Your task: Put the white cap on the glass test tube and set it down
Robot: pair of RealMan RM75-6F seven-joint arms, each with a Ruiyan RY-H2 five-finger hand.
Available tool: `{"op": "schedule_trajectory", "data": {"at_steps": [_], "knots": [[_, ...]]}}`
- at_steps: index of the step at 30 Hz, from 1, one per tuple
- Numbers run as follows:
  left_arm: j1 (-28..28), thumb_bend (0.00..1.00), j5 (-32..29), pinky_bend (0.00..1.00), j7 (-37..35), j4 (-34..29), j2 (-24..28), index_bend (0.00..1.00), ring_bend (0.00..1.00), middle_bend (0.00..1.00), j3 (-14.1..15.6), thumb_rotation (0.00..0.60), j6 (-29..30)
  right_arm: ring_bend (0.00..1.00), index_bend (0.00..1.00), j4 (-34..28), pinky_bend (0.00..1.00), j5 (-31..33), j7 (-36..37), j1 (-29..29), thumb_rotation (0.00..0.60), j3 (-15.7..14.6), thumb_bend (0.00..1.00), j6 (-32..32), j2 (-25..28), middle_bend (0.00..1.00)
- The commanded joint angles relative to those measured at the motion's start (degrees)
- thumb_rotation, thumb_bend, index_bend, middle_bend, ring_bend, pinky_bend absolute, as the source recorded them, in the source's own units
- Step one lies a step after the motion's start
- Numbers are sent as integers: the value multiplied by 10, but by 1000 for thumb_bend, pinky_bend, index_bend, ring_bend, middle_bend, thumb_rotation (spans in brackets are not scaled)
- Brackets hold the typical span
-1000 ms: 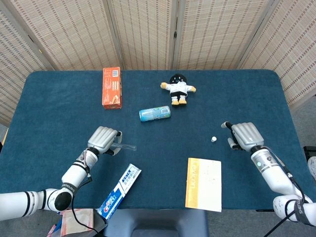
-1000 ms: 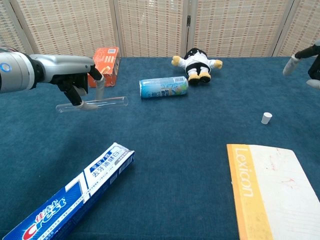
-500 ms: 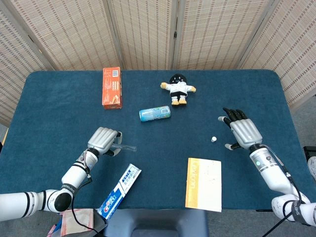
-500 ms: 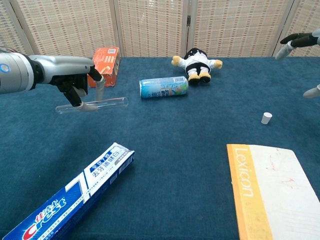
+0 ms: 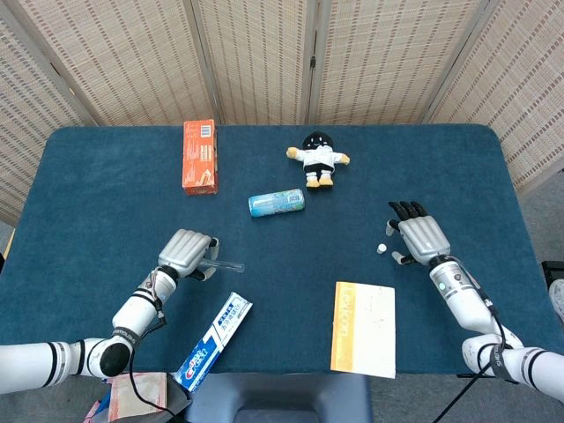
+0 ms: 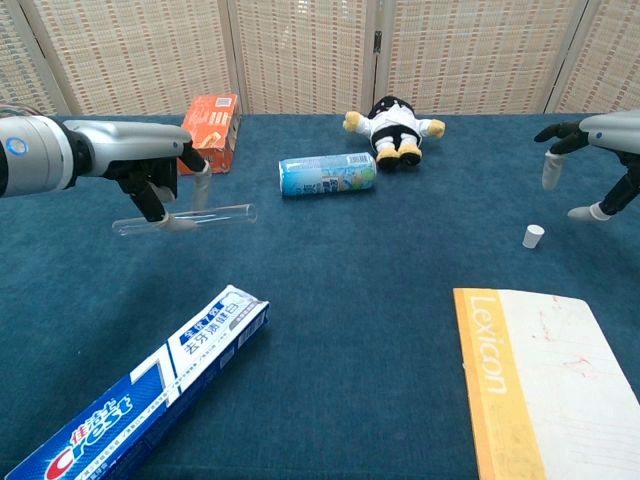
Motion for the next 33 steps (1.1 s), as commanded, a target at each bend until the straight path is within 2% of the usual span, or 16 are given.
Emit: {"op": "schedule_trajectory", "data": {"at_steps": [1, 20, 33], "knots": [[0, 358, 0, 1000, 0, 2, -1, 588, 1000, 1000, 1, 600, 0, 0, 390, 19, 0, 3, -1, 4, 600, 1, 256, -13, -16, 63], [0, 358, 3, 1000, -3, 9, -7, 588, 1000, 1000, 5, 600, -4, 0, 411, 79, 0, 27, -24, 16, 600, 11, 259, -53, -65, 90], [3, 358, 6, 1000, -7, 14, -10, 588, 1000, 1000, 7, 600, -7, 0, 441, 99, 0, 39, -36, 26, 600, 18, 301, -71, -82, 111]]}}
